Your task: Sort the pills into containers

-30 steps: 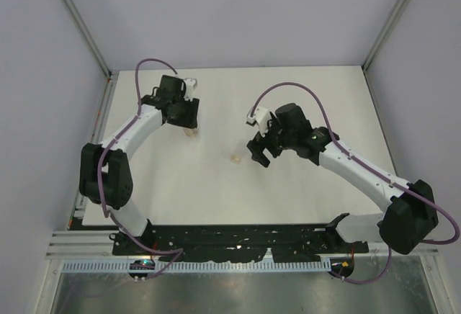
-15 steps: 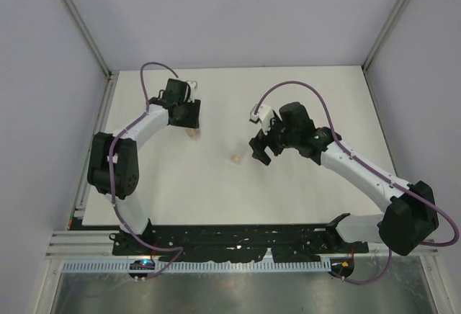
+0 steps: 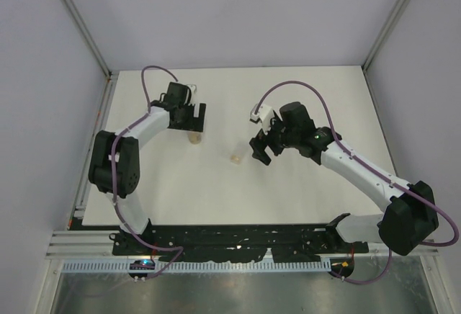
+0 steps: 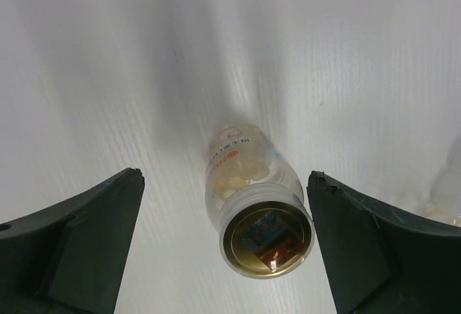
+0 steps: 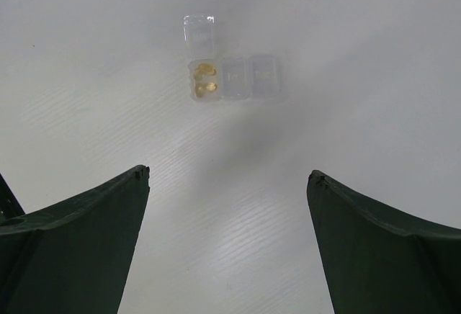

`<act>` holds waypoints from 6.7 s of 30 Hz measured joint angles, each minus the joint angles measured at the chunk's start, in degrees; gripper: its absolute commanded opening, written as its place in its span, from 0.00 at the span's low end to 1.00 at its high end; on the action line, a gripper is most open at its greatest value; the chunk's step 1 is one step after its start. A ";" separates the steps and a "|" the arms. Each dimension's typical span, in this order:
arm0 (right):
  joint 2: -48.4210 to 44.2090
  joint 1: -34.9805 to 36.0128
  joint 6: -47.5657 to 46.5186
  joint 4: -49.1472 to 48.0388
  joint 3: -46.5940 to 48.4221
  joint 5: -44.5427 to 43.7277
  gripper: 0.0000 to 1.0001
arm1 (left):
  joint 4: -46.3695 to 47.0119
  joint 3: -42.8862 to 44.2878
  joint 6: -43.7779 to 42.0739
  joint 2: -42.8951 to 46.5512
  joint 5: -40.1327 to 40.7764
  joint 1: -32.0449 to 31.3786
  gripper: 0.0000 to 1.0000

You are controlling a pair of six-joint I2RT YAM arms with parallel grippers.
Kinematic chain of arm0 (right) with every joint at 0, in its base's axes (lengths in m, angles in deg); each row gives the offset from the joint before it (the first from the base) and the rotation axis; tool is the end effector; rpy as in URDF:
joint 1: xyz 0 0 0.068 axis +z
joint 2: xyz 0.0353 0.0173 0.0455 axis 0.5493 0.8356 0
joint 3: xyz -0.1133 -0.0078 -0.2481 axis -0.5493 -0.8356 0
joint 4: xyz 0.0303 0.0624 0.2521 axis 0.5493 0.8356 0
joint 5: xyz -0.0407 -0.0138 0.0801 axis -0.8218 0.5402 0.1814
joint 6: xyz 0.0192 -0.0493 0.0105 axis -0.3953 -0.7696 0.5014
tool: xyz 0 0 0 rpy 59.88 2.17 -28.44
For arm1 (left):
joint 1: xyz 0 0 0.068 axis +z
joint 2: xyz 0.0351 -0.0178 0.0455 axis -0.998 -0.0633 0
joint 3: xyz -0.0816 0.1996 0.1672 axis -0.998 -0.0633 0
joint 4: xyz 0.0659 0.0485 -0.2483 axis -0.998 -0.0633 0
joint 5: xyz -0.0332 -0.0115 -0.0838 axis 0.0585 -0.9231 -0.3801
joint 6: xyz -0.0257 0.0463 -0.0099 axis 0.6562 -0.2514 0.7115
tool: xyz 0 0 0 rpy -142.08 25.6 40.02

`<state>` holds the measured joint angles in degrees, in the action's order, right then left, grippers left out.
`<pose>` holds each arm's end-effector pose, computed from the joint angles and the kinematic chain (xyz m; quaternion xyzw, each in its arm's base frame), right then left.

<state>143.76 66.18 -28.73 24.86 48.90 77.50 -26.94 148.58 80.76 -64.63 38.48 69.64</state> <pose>0.2297 0.1615 0.2851 -0.4523 0.7758 0.1918 0.3959 0.3714 -0.1124 0.2096 0.0587 0.9527 -0.0791 0.2875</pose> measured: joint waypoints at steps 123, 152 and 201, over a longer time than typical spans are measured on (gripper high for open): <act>37.92 4.50 -24.35 20.57 21.90 10.80 0.87 | -21.03 -8.72 -25.09 52.54 -22.45 -1.31 1.00; 36.65 8.35 -29.79 15.52 24.22 1.60 0.90 | -21.66 -9.44 -26.05 55.71 -20.63 -1.31 1.00; 40.72 10.25 -32.04 13.60 23.87 -2.34 0.85 | -22.08 -9.44 -26.84 54.93 -20.59 -1.31 1.00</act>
<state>184.48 76.43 -60.77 38.45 72.77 75.16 -49.01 139.14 53.92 -9.70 17.89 68.33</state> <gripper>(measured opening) 0.855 0.996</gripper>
